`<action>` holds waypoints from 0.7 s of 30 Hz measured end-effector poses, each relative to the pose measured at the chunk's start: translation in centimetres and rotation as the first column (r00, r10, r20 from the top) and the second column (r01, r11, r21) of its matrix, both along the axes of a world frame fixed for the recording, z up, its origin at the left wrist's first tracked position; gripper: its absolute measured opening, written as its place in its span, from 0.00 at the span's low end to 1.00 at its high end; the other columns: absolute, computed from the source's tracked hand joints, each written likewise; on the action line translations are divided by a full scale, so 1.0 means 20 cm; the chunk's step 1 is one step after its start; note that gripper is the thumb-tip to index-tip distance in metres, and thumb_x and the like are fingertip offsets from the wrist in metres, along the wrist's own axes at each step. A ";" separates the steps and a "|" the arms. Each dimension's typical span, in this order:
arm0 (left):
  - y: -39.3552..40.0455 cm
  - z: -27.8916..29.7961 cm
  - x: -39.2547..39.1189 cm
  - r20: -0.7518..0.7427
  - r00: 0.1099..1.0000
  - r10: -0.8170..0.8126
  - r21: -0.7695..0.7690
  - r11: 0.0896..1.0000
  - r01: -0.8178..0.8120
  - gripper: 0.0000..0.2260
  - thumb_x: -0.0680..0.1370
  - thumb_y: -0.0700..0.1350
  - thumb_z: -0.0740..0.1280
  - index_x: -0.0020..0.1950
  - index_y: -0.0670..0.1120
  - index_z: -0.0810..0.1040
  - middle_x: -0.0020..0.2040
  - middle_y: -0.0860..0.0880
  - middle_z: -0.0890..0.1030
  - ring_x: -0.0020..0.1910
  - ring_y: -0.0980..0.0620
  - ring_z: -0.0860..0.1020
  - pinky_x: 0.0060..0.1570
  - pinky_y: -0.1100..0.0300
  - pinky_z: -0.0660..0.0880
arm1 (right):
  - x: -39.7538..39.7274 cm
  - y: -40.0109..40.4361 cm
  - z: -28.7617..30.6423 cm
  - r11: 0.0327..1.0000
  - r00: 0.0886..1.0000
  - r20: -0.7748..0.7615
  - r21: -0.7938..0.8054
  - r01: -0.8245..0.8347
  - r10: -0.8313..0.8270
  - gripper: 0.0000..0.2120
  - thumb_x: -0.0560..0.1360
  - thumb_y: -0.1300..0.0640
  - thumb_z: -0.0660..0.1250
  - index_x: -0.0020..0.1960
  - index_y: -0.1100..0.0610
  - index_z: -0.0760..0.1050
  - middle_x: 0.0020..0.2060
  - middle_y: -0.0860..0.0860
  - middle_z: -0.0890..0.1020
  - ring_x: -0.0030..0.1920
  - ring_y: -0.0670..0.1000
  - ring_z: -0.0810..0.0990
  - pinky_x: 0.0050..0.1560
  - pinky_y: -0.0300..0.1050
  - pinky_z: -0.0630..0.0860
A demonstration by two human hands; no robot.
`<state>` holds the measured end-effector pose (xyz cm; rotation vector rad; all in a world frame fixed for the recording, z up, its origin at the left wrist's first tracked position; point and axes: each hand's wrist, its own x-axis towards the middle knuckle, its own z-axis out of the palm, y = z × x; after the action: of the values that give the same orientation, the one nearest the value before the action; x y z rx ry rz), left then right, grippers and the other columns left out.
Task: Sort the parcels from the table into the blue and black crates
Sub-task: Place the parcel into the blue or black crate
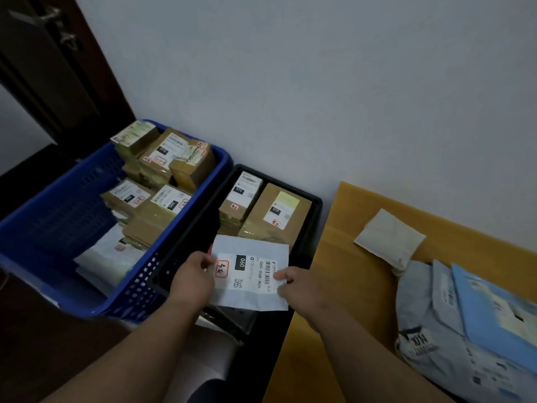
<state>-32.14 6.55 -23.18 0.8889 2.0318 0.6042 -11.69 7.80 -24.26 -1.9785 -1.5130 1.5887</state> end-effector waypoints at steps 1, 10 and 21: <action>0.02 -0.03 -0.02 -0.008 0.999 -0.036 -0.027 0.999 0.036 0.12 0.81 0.37 0.58 0.58 0.51 0.76 0.56 0.48 0.78 0.49 0.50 0.75 0.45 0.58 0.73 | -0.03 0.01 -0.02 1.000 0.999 0.024 -0.014 -0.026 0.026 0.17 0.78 0.65 0.62 0.64 0.55 0.77 0.66 0.52 0.76 0.62 0.52 0.76 0.62 0.48 0.77; 0.29 -0.43 -0.26 0.047 0.958 -0.281 -0.237 0.929 0.284 0.13 0.80 0.42 0.59 0.57 0.49 0.82 0.59 0.44 0.81 0.54 0.44 0.80 0.61 0.49 0.75 | -0.31 0.18 -0.28 0.979 0.963 0.208 -0.143 -0.144 0.172 0.17 0.80 0.64 0.59 0.67 0.60 0.76 0.67 0.56 0.75 0.67 0.54 0.74 0.66 0.41 0.69; 0.48 -0.71 -0.43 0.032 0.667 -0.744 -0.509 0.562 0.652 0.21 0.81 0.38 0.54 0.75 0.44 0.64 0.74 0.44 0.65 0.70 0.42 0.68 0.70 0.53 0.65 | -0.57 0.18 -0.65 0.941 0.971 0.177 -0.325 -0.095 0.159 0.20 0.80 0.64 0.59 0.71 0.60 0.70 0.70 0.57 0.72 0.69 0.56 0.72 0.68 0.40 0.67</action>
<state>-40.71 16.20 -37.36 1.3539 1.6348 -0.4521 -23.12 11.48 -37.33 -2.3154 -1.5690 1.8303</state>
